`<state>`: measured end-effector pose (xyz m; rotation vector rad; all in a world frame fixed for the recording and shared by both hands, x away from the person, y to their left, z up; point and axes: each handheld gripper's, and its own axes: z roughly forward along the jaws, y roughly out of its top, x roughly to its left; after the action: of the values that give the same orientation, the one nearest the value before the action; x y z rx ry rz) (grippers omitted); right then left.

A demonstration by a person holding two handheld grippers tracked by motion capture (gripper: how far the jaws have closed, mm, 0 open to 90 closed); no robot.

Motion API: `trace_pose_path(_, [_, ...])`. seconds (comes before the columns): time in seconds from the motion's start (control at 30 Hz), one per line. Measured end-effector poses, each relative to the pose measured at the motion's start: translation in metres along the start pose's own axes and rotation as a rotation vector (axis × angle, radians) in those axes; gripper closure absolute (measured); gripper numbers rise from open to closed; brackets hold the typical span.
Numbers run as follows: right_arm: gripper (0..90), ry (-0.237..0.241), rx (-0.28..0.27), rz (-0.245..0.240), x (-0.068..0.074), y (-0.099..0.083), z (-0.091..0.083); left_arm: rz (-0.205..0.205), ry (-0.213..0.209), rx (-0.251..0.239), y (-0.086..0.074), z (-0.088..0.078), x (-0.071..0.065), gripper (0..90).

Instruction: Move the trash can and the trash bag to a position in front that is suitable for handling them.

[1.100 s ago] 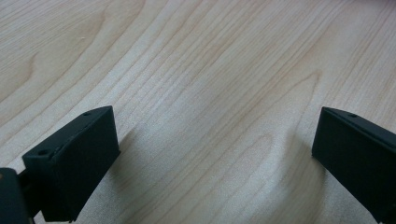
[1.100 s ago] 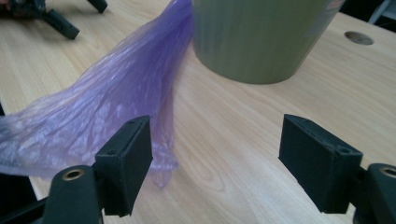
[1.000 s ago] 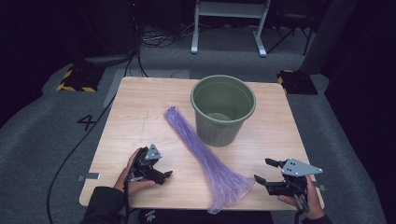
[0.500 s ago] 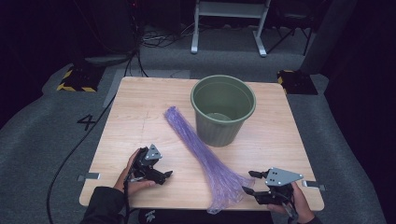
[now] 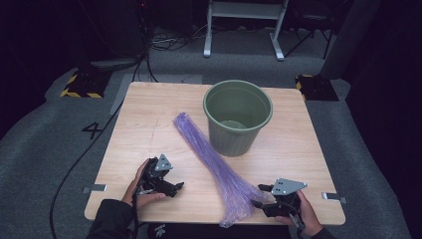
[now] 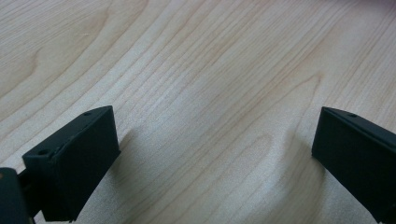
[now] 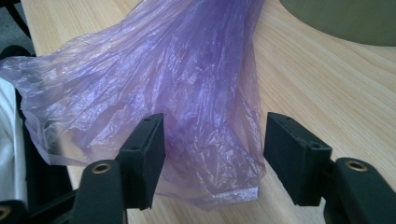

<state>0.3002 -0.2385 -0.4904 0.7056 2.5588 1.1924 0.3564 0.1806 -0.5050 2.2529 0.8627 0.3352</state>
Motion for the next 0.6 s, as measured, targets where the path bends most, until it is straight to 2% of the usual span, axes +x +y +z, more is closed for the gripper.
trace_pose_path(0.27, [35.9, -0.031, 0.013, 0.005, -0.001, 0.005, 0.011, -0.003, 0.004, 0.003, 0.000, 0.000, -0.001, 0.2])
trace_pose_path(0.6, [34.9, -0.074, 0.027, 0.021, -0.011, 0.016, 0.032, -0.004, 0.003, 0.001, 0.000, 0.000, -0.001, 0.2])
